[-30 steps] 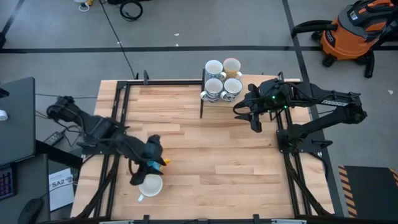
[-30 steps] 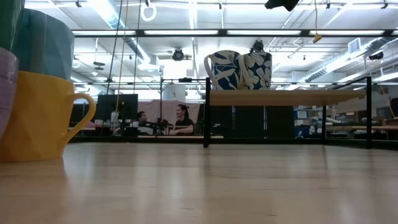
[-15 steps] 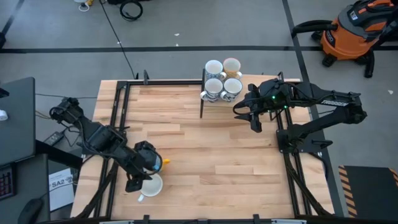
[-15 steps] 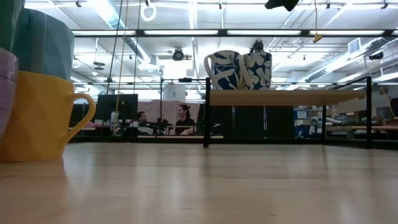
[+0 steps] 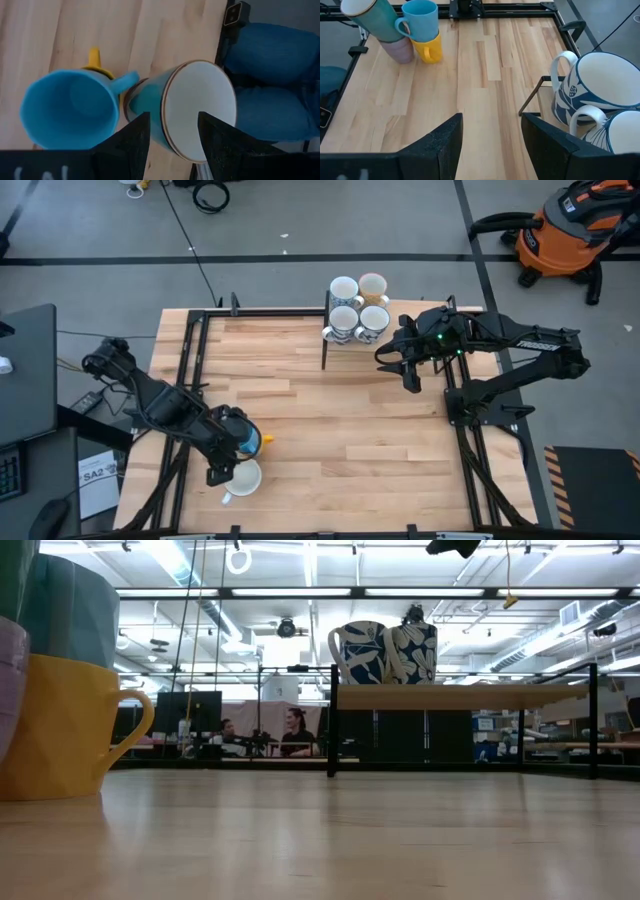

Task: Place coffee mugs
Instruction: Put the blue mug on the shelf

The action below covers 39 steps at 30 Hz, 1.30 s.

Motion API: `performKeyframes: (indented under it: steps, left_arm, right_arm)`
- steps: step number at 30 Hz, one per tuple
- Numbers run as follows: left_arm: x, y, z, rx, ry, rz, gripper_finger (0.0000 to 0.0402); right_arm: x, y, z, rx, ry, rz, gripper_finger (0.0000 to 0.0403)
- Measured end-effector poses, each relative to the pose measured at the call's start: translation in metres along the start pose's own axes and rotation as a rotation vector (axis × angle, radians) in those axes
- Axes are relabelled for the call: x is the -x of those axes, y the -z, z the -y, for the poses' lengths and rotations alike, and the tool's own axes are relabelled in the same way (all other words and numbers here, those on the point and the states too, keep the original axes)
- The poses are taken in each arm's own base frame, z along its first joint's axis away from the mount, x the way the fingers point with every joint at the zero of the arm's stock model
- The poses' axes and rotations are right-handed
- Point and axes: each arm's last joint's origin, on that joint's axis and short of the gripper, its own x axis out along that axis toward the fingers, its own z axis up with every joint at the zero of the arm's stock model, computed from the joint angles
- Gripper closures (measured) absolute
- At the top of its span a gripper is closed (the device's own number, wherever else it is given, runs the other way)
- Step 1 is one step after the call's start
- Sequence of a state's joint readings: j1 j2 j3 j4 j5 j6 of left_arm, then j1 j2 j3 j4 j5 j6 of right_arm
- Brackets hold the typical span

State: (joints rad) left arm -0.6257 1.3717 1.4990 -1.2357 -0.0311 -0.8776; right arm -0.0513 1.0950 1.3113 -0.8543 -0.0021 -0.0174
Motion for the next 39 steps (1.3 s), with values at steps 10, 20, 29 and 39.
performKeyframes:
  steps: [10,20,29,39]
  left_arm:
    - [-0.028,-0.003,0.006,-0.003,-0.094,-0.080,0.0230]
    - [-0.043,-0.006,0.009,-0.004,-0.140,-0.118,0.0230]
    - [-0.043,-0.005,0.008,-0.004,-0.153,-0.129,0.0230]
    - [-0.043,-0.004,0.006,-0.004,-0.165,-0.139,0.0270]
  right_arm:
    - [0.000,0.000,-0.001,0.000,-0.025,0.000,0.0195]
    - [0.000,0.000,-0.001,0.000,-0.025,0.001,0.0195]
    - [0.000,0.000,-0.001,0.000,-0.026,0.000,0.0195]
    - [0.000,0.000,-0.001,-0.001,-0.027,0.000,0.0195]
